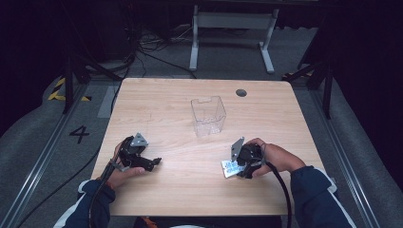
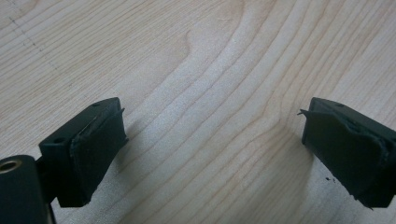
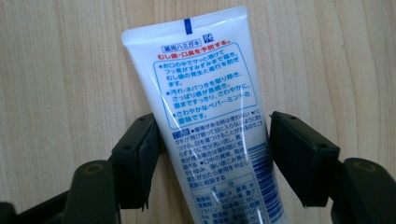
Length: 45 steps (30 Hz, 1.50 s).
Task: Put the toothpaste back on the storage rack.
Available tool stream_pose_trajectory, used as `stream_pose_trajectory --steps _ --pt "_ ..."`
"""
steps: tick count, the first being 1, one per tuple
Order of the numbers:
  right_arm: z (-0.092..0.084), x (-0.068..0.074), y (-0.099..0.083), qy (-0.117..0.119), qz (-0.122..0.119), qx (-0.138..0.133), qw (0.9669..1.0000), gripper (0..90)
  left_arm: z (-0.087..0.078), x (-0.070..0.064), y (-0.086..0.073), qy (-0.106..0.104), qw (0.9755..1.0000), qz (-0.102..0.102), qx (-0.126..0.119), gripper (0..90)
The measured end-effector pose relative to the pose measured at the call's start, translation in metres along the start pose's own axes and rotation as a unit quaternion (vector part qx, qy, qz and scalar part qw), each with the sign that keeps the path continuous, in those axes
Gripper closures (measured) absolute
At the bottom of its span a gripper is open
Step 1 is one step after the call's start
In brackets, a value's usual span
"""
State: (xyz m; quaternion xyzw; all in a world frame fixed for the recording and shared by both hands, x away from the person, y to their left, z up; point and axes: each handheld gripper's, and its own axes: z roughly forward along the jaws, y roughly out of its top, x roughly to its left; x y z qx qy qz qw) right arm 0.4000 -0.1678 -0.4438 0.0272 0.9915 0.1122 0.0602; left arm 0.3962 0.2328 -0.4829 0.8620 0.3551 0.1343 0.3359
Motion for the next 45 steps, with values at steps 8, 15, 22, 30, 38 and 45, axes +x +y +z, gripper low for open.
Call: stream_pose_trajectory --steps 8,15,22,30,38,45 --pt "0.001 -0.009 -0.001 0.034 0.028 0.007 0.9990 41.0 0.000 0.000 0.000 0.001 1.0000 0.000 0.000 6.5" --pt "0.002 -0.015 0.002 0.053 0.027 0.021 0.9980 44.5 0.000 0.000 0.000 0.001 1.0000 -0.001 0.001 6.5" --pt "0.001 -0.011 -0.009 0.024 0.007 -0.048 0.9985 56.1 -0.001 0.000 -0.001 0.000 1.0000 -0.001 0.001 6.5" --pt "-0.003 -0.009 -0.019 0.015 0.009 -0.105 0.9943 63.1 -0.001 0.000 -0.001 0.001 1.0000 0.002 0.001 6.5" --pt "-0.012 -0.005 -0.028 0.014 0.035 -0.181 0.9827 65.3 -0.001 0.000 -0.001 0.002 1.0000 0.001 0.001 6.5" --pt "-0.020 -0.005 -0.041 0.010 0.061 -0.247 0.9670 66.3 -0.001 0.000 -0.001 0.002 1.0000 0.001 0.001 6.5"
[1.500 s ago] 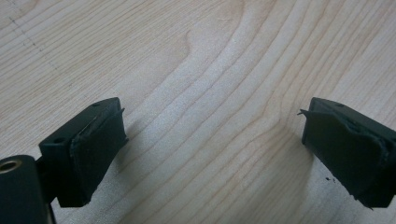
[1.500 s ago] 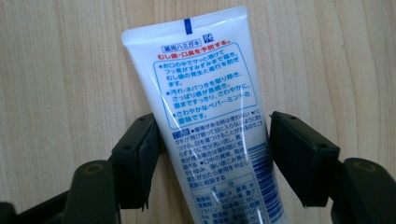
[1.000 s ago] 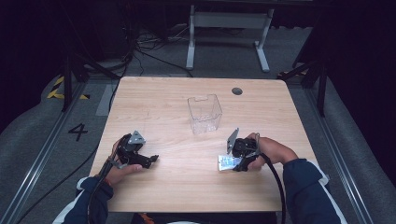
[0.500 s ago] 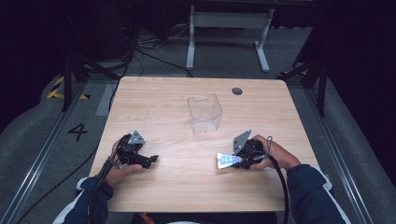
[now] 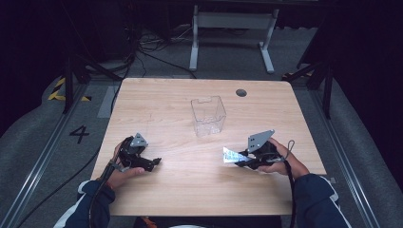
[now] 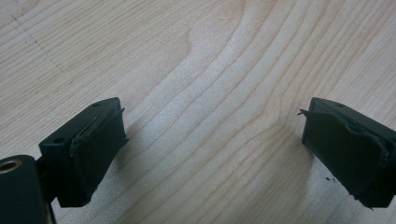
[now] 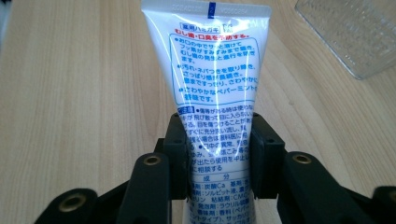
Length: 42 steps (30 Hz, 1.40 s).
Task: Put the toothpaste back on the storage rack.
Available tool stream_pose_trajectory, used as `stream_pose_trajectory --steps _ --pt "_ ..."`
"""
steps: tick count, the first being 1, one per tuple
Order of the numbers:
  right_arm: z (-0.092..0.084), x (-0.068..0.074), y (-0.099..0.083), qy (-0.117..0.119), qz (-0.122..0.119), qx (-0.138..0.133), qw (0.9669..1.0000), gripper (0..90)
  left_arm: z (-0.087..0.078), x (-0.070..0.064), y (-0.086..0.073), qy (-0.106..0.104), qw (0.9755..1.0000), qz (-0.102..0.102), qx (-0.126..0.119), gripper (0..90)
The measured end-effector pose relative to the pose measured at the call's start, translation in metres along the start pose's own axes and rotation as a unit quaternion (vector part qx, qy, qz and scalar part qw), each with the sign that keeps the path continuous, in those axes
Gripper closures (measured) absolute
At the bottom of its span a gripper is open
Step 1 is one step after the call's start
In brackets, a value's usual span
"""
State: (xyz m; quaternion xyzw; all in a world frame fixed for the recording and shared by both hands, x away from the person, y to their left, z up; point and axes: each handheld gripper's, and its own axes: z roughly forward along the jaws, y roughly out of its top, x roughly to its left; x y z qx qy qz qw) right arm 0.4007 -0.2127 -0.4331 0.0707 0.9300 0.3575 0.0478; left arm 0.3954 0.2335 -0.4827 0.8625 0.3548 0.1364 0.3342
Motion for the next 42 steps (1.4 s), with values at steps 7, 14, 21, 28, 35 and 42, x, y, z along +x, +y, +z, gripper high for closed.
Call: stream_pose_trajectory --steps 7,14,21,28,35,42 --pt "-0.015 -0.003 -0.006 -0.022 0.028 -0.054 0.9979 66.6 0.000 0.000 0.000 0.001 1.0000 0.000 0.000 6.5" --pt "-0.028 0.000 -0.005 -0.042 0.034 -0.096 0.9939 66.6 0.000 -0.001 0.000 -0.001 1.0000 -0.003 0.000 6.5" --pt "-0.030 0.002 0.001 -0.067 0.042 -0.115 0.9902 66.5 0.000 -0.001 0.000 -0.001 1.0000 -0.004 -0.001 6.5" --pt "-0.034 0.001 0.007 -0.103 0.055 -0.141 0.9831 66.5 0.000 0.000 0.000 0.000 1.0000 -0.003 -0.001 6.5" --pt "-0.043 -0.001 0.016 -0.118 0.061 -0.174 0.9758 66.1 0.000 0.000 0.000 0.000 1.0000 -0.001 0.000 6.5" --pt "-0.045 -0.003 0.029 -0.125 0.054 -0.182 0.9739 66.0 0.000 -0.001 0.000 -0.001 1.0000 -0.004 0.000 6.5"
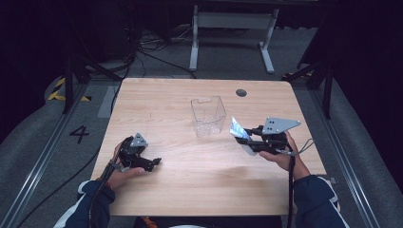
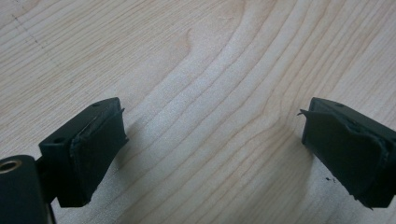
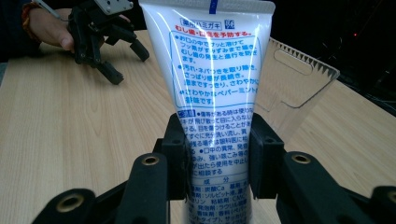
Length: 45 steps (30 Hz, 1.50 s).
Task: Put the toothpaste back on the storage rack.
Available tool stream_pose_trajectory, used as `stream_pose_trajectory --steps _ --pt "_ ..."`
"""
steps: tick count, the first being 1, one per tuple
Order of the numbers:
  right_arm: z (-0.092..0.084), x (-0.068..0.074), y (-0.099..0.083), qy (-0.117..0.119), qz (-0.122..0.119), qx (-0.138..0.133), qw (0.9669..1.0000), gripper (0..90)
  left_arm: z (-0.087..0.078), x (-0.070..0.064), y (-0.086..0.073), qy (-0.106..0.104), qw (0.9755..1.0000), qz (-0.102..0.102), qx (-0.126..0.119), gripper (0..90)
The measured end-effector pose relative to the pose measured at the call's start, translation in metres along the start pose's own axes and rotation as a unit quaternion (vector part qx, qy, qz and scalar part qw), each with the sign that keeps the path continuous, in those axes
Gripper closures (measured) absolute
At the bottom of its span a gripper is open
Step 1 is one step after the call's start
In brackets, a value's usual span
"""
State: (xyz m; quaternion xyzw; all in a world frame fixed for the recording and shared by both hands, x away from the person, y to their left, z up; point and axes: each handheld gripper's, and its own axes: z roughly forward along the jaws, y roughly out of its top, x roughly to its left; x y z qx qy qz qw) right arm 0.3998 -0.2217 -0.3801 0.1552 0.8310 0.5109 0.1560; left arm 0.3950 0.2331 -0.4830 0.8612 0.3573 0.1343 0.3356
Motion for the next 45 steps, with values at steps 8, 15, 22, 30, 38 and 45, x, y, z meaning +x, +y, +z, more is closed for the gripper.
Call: stream_pose_trajectory --steps 8,15,22,30,38,45 --pt "0.007 0.000 0.019 -0.002 -0.005 -0.014 0.9999 65.8 0.000 0.000 0.000 0.000 1.0000 0.001 0.000 6.5" --pt "0.014 -0.002 0.039 -0.003 -0.008 -0.030 0.9995 65.6 0.000 0.000 0.000 0.000 1.0000 0.001 0.000 6.5" --pt "0.024 -0.010 0.055 -0.006 -0.005 -0.050 0.9987 65.3 0.000 0.000 0.000 0.000 1.0000 0.000 -0.001 6.5" --pt "0.034 -0.017 0.074 -0.008 -0.004 -0.069 0.9976 65.2 0.000 0.000 0.000 0.002 1.0000 -0.001 -0.001 6.5" --pt "0.050 -0.022 0.088 -0.015 -0.006 -0.060 0.9981 65.1 0.000 0.000 0.000 0.002 1.0000 -0.001 -0.001 6.6" --pt "0.063 -0.031 0.096 -0.023 0.001 -0.063 0.9978 64.9 0.000 -0.001 0.000 0.004 1.0000 -0.002 -0.001 6.6"
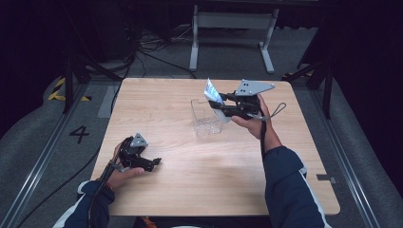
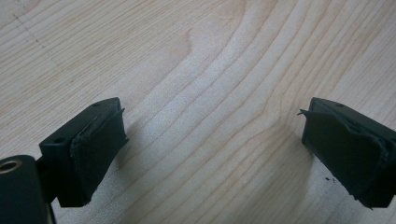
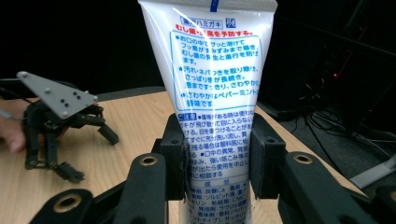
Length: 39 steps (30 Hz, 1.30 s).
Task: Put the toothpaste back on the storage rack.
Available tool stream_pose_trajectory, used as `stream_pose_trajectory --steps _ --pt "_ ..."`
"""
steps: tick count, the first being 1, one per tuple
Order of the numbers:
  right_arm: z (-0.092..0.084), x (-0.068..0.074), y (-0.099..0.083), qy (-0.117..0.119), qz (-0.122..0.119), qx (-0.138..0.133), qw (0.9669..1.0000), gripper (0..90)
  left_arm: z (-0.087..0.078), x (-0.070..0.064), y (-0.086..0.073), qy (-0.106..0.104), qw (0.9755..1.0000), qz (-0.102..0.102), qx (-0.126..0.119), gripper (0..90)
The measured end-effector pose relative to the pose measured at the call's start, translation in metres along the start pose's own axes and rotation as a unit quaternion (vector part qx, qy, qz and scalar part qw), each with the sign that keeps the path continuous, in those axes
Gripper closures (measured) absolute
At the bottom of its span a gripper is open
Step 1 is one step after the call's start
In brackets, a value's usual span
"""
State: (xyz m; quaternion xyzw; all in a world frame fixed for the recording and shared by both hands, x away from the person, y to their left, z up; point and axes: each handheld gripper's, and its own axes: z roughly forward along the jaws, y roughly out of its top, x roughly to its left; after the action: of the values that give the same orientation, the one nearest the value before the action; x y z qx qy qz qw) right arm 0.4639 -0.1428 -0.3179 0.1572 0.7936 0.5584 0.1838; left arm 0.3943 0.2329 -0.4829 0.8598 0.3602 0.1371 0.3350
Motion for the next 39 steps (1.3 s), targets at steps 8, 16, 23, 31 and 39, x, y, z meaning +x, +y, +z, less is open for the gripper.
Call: stream_pose_trajectory --steps 8,16,23,31,39 --pt "0.021 -0.012 -0.004 -0.004 0.017 0.005 0.9998 64.9 -0.001 0.000 0.000 -0.002 1.0000 -0.001 0.001 6.6" --pt "0.037 -0.025 -0.011 -0.013 0.037 0.004 0.9992 64.7 -0.001 0.000 0.000 -0.001 1.0000 -0.002 0.001 6.6" --pt "0.049 -0.033 -0.023 -0.028 0.046 0.010 0.9985 64.5 0.000 0.000 0.000 -0.002 1.0000 -0.003 -0.002 6.6" --pt "0.053 -0.041 -0.033 -0.032 0.058 0.007 0.9978 64.2 0.000 0.000 0.000 0.001 1.0000 0.001 -0.002 6.6" --pt "0.058 -0.046 -0.041 -0.044 0.064 0.006 0.9969 63.8 0.000 0.000 -0.001 0.000 1.0000 -0.002 -0.002 6.6"
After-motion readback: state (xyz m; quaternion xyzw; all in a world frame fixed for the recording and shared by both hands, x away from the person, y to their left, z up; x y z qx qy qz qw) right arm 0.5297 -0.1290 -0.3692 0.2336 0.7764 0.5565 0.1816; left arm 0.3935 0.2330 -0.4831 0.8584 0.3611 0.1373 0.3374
